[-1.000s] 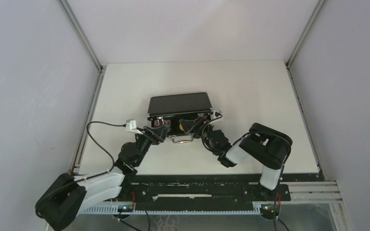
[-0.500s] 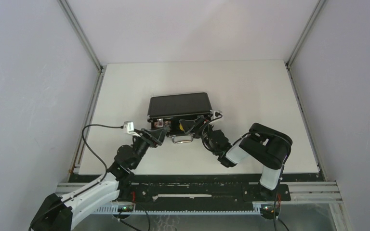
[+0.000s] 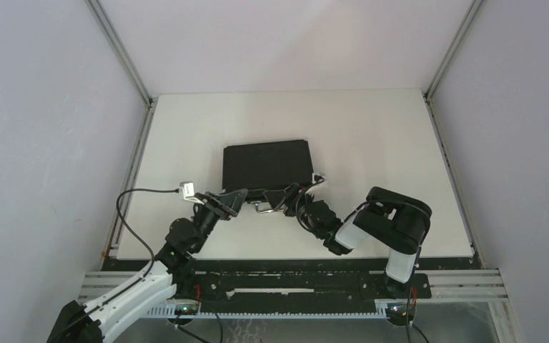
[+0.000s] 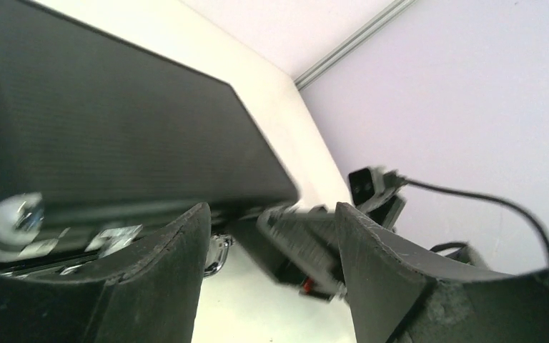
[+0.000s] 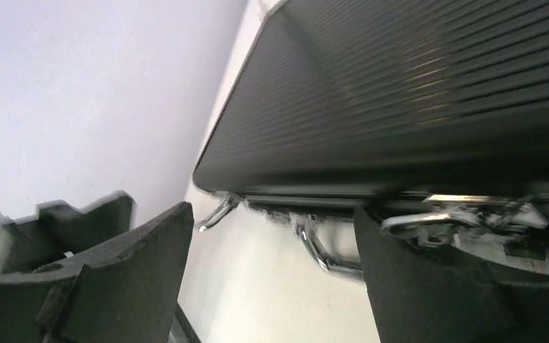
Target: Pack up texas hold em set
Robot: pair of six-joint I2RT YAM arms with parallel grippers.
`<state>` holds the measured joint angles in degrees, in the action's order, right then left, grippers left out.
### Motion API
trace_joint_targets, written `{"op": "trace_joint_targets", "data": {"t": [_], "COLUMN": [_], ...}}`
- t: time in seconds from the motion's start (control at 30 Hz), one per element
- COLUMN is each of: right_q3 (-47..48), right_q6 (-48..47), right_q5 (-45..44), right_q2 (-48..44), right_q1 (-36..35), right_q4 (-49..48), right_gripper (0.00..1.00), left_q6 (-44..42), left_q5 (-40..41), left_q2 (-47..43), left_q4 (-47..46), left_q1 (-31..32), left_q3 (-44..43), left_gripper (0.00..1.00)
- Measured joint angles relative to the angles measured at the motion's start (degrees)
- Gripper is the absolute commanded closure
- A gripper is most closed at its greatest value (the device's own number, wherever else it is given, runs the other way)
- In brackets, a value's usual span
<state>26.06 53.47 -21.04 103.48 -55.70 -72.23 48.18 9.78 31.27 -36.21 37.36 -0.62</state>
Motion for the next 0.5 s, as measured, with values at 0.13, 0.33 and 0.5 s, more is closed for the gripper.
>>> {"op": "trace_joint_targets", "data": {"t": [0.13,0.33,0.5], "right_q3": [-4.96,-12.81,-13.86], "right_q6": [1.20,2.19,-1.31], "right_q5": [-0.55,-3.17,-6.29], "right_q2": [-0.66,-6.19,-18.73], "right_q1": [-3.56,-9.05,-9.88], "right_q4": [0.13,-0.04,4.96], "right_gripper": [0.10,0.10,0.97], "left_q6": [1.22,2.38,1.25], "left_q5": [-0.02,-0.11,-0.07], "left_q2": [-4.00,-6.43,-3.50], "left_q4": [2.23,4.33,4.92], "left_q1": [0.17,0.50,0.52], "left_q3": [0.00,0.00,0.00], "left_gripper": [0.31,0.30,0.30]}}
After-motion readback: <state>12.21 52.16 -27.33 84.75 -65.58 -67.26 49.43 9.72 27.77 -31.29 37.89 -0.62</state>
